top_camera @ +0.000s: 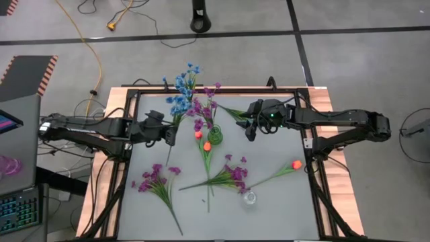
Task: Sort flowers into vase by color
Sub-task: Put the bottom blue flowers into the top transparent vase
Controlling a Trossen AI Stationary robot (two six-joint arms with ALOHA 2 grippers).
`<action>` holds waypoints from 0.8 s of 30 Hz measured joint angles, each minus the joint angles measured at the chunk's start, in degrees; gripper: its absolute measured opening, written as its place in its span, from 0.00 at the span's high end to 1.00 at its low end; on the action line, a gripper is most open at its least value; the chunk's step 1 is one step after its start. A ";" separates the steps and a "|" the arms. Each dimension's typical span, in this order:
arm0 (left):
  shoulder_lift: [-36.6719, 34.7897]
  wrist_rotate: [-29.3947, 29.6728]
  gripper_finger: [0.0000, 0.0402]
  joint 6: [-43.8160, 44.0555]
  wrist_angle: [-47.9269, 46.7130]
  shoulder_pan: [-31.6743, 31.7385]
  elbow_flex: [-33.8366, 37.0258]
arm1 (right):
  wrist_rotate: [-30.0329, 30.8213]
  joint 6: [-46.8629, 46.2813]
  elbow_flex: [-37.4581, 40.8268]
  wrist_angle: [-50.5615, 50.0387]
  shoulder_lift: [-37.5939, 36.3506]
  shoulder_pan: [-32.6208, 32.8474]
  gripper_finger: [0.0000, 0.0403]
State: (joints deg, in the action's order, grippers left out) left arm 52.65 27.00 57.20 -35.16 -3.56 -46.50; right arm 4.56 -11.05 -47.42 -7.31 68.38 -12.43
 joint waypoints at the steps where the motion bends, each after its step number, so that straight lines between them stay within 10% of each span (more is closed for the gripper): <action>1: -0.81 0.43 0.97 -0.73 0.02 -0.67 0.00 | 0.00 0.00 0.00 0.00 0.00 0.00 0.45; 24: -5.70 23.27 0.97 -46.10 26.40 -9.38 -0.08 | 0.00 0.00 0.00 -0.01 0.00 0.00 0.45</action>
State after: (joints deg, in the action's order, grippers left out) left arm 46.95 50.27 11.09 -8.75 -12.95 -46.58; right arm 4.56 -11.05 -47.42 -7.32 68.38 -12.43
